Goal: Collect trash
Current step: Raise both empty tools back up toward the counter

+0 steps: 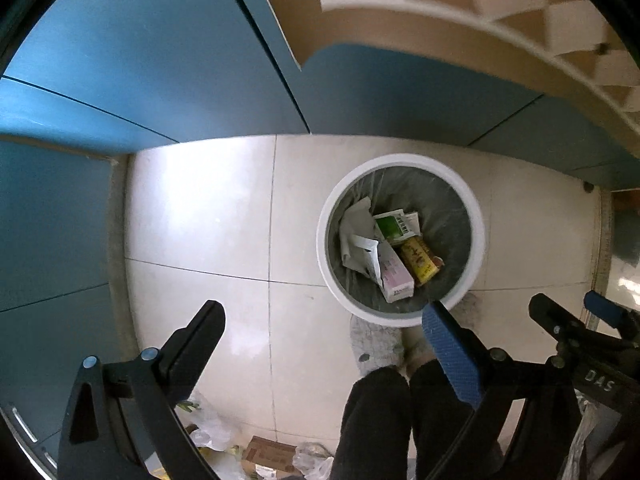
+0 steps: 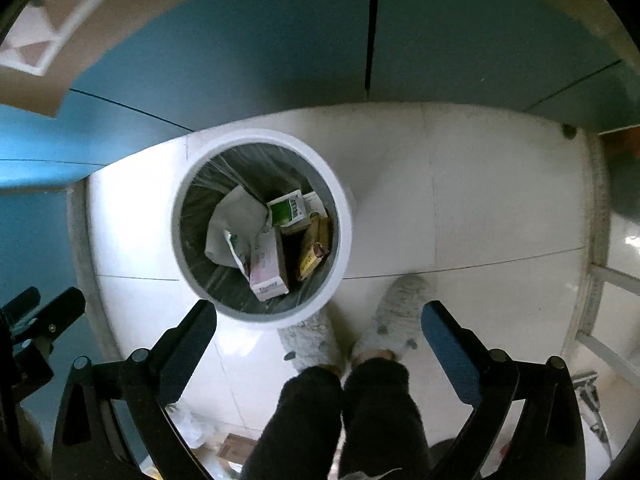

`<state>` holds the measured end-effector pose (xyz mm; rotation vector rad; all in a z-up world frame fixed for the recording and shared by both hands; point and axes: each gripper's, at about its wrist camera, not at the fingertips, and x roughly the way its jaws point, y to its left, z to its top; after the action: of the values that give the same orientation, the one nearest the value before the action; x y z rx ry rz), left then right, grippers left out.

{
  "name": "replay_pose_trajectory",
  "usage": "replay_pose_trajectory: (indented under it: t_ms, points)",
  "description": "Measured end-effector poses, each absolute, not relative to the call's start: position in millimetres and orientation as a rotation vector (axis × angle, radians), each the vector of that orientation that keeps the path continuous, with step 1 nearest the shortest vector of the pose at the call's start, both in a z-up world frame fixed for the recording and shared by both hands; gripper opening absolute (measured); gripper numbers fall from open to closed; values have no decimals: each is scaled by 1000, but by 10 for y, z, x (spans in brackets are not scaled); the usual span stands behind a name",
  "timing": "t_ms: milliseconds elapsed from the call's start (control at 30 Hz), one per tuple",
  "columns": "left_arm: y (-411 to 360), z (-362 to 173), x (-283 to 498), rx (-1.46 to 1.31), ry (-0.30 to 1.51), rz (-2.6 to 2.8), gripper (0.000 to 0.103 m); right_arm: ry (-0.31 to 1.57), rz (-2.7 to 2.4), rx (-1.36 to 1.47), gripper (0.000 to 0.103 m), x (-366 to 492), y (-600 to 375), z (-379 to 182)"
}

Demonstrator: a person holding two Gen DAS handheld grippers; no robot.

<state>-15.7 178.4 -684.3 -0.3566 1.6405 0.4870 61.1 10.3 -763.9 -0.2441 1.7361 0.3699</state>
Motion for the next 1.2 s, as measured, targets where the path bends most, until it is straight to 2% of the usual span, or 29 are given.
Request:
replay_pose_trajectory:
  t_ms: [567, 733, 1000, 1200]
  points:
    - [1619, -4483, -386, -383, 1482, 470, 101, 1590, 420, -202, 103, 602, -74, -4901]
    - [1548, -3937, -436, -367, 1446, 447, 101, 1563, 444, -175, 103, 542, -108, -4127]
    - [1517, -3122, -448, -332, 1357, 439, 101, 1524, 478, -141, 103, 438, -162, -3176]
    - [1525, -2605, 83, -224, 1205, 454, 101, 1454, 475, -11, 103, 623, -285, -2621]
